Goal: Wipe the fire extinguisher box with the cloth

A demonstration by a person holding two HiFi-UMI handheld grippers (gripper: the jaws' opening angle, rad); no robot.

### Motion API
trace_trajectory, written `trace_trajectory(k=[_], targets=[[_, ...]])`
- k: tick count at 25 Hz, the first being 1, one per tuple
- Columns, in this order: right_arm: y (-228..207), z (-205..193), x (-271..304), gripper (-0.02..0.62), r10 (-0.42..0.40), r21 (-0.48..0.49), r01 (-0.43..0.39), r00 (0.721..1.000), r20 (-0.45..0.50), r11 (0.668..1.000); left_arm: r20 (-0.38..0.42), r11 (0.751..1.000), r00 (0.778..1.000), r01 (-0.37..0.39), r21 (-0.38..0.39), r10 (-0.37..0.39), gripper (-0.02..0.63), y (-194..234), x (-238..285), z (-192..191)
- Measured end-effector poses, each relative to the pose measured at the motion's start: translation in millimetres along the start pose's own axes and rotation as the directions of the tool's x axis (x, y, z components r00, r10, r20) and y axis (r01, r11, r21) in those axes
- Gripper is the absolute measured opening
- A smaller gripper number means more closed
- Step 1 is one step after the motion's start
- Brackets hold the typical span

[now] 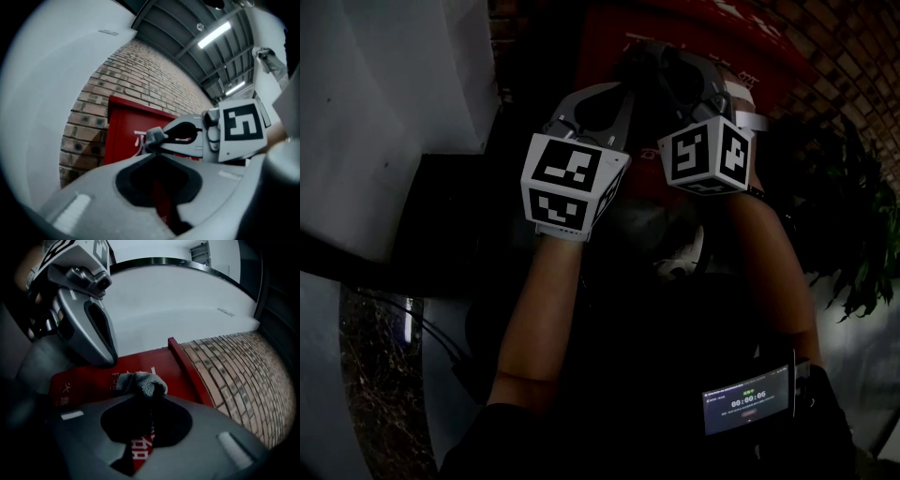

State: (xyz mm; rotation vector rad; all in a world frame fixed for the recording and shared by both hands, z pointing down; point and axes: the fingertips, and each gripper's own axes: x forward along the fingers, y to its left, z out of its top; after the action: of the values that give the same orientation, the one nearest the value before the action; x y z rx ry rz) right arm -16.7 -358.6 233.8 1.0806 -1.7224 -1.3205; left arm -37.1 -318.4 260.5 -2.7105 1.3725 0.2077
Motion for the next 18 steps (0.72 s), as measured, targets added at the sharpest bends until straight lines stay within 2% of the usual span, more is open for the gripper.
trace_trajectory(k=[3, 9, 15, 18], targets=[[-3.7, -38.5, -18.1, 0.035, 0.002, 0.014, -0.001, 0.998, -0.066, 1.000, -0.006, 0.999, 0.999, 0.051, 0.008, -0.051, 0.002, -24.2, 7.5, -2.1], [-21.2, -119.1, -50.5, 0.035, -0.027, 0.020, 0.031, 0.983, -0.184, 0.999, -0.035, 0.995, 0.996, 0.086, 0.051, -0.085, 0.002, -49.5, 18.0, -13.3], [-25.7, -179.9, -76.2, 0.035, -0.026, 0.030, 0.036, 0.955, -0.296, 0.999, -0.082, 0.995, 0.994, 0.079, 0.058, -0.075, 0.002, -51.1, 18.1, -33.2], [-24.9, -192.4, -83.8, 0.035, -0.025, 0.019, 0.034, 0.944, -0.328, 0.999, -0.093, 0.997, 0.994, 0.059, 0.053, -0.054, 0.002, -42.0, 11.8, -38.5]])
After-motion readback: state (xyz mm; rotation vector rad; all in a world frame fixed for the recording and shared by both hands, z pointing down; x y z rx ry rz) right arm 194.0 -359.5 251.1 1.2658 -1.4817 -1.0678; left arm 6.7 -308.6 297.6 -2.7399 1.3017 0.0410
